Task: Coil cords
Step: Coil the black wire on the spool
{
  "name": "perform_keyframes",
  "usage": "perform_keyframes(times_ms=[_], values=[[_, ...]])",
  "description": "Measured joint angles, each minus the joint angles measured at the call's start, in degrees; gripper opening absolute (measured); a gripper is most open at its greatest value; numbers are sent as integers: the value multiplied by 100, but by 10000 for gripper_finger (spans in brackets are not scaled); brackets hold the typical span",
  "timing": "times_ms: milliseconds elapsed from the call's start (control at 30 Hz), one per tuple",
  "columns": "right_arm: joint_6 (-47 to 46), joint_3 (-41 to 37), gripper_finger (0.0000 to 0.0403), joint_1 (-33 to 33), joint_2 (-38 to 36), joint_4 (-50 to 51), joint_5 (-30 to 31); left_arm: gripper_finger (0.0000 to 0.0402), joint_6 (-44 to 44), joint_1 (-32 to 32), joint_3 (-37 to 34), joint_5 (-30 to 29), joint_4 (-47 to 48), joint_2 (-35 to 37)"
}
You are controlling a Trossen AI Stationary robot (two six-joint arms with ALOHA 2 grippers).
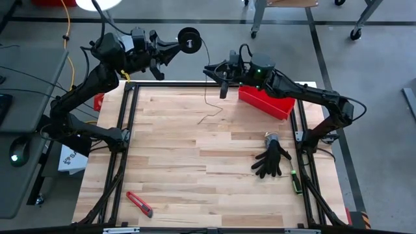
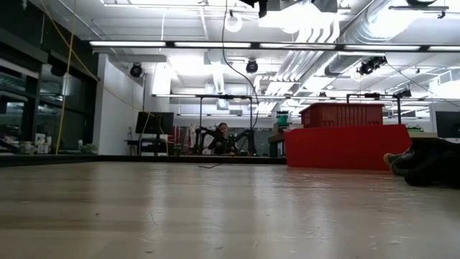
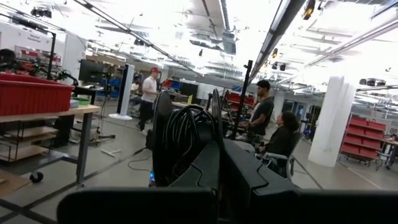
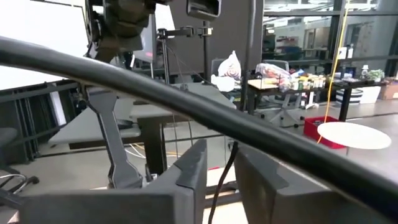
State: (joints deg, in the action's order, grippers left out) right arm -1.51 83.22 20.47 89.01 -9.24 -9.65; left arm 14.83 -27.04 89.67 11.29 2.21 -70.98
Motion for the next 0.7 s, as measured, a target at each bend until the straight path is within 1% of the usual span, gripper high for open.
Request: perform_keyframes(times_ms=[100,200,233,433,533,633,700], values=[[-31,0,50,-20,0,-48,0,1,2,1,0,0,-6,0],[-128,0,13,-54,0,-58,-2,1,14,1,0,-2,-120,0],[-143,0,7,-88,0,-75,1,1,58,1,0,-9,-169,-13],[-284,0,2,-549,49,-557,-2,1,851,6,4,-52,-323,-342],[-266,0,2,-788,101,-814,2,1,1361,6,-2,-31,-673,-589],[-204,-2,1,-937,102,-966,233,1,1814,10,-2,17,-1044,-746],[-117,-1,1,-987,101,-1001,367,1,2398,10,0,39,-1199,-825]])
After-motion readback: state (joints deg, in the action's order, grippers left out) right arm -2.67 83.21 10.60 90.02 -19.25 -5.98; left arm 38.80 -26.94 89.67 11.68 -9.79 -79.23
